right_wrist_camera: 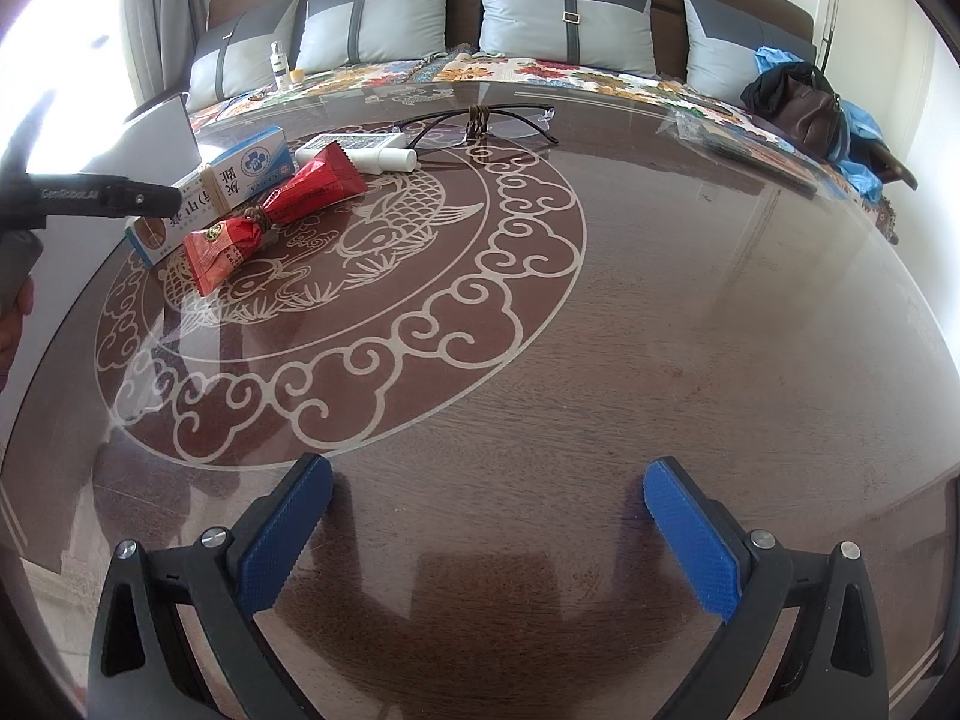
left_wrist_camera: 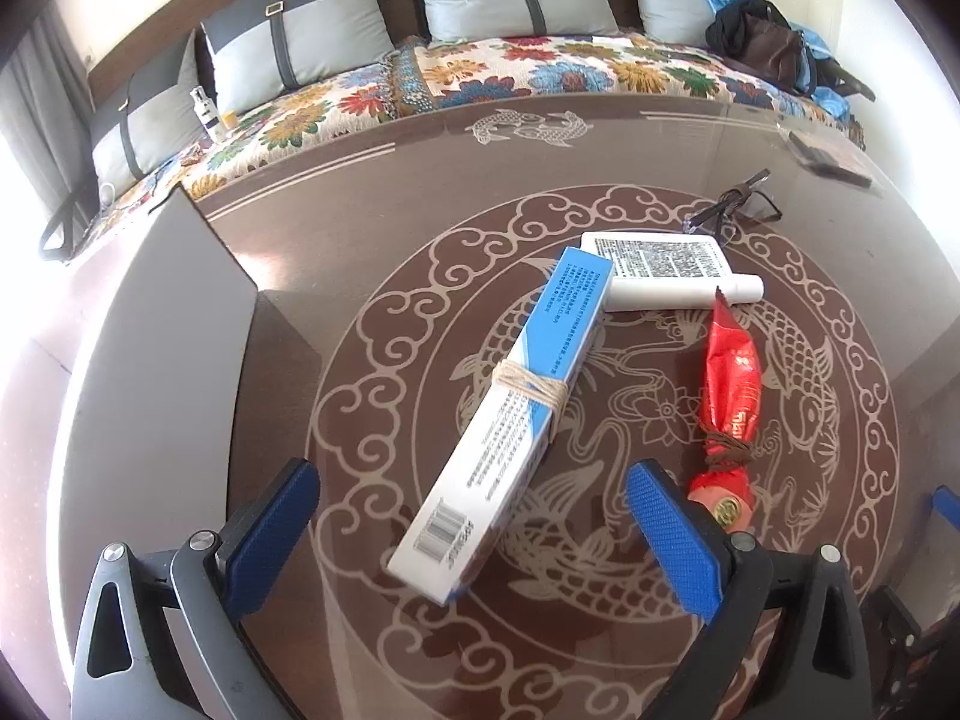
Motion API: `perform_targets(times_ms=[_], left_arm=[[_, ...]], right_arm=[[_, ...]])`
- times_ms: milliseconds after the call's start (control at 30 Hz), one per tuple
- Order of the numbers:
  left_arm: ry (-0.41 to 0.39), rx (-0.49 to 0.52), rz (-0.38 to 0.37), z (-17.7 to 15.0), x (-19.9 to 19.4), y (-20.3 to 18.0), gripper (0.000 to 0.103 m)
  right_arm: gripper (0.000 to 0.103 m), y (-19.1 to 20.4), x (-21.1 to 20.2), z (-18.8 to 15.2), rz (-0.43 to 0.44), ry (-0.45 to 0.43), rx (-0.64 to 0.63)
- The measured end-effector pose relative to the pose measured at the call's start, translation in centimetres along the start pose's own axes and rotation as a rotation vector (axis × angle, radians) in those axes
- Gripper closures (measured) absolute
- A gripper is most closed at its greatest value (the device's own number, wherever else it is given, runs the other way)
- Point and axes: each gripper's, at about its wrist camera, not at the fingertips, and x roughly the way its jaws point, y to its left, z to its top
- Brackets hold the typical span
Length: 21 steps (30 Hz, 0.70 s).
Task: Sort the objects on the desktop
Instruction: 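Grasp the blue-and-white nail cream box with the left tool, then lift the nail cream box with the left tool while the right tool approaches the red candy bag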
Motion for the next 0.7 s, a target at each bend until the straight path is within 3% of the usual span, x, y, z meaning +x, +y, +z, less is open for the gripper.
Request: perform_targets(times_ms=[100,167,233,300,433,567,633,700], left_arm=[[0.044,0.009,0.011,1.5,2.6,-0.2,0.0],[0.048,-0.03,-0.044,1.8,3.5,0.3,0.009],[0.027,-0.108,-0.114,2.0,3.5,1.4,0.05],[0.025,-0.16,-0.167,1.8,3.0,2.3,0.079],[0.045,-0.244,-0.333,-1.7,1.3,2.5,0.079],[0.088,-0.352,-0.617,-7.8,-0.6,1.8,0.078],[0.07,-0.35,-0.614,-10.2,-2.0,1.7,0.077],[0.063,-0.337,-0.546,-11.4,-3.2,2.0,0.074]], right_arm=[[0.0,0.1,0.2,0.2,-0.003,-0.001,0.004],[0.0,0.1,0.1,0.2,-0.003,-0.001,0.004],[0.0,0.1,0.1,0.2,-0.003,-0.001,0.004],[0.0,0.1,0.2,0.2,-0.003,-0.001,0.003],[0.0,0.1,0.2,0.2,-0.003,-0.001,0.004],[0.0,0.1,0.2,0.2,-0.003,-0.001,0.004],[0.0,0.1,0.2,0.2,-0.003,-0.001,0.003],[0.0,0.1,0.2,0.2,-0.003,-0.001,0.003]])
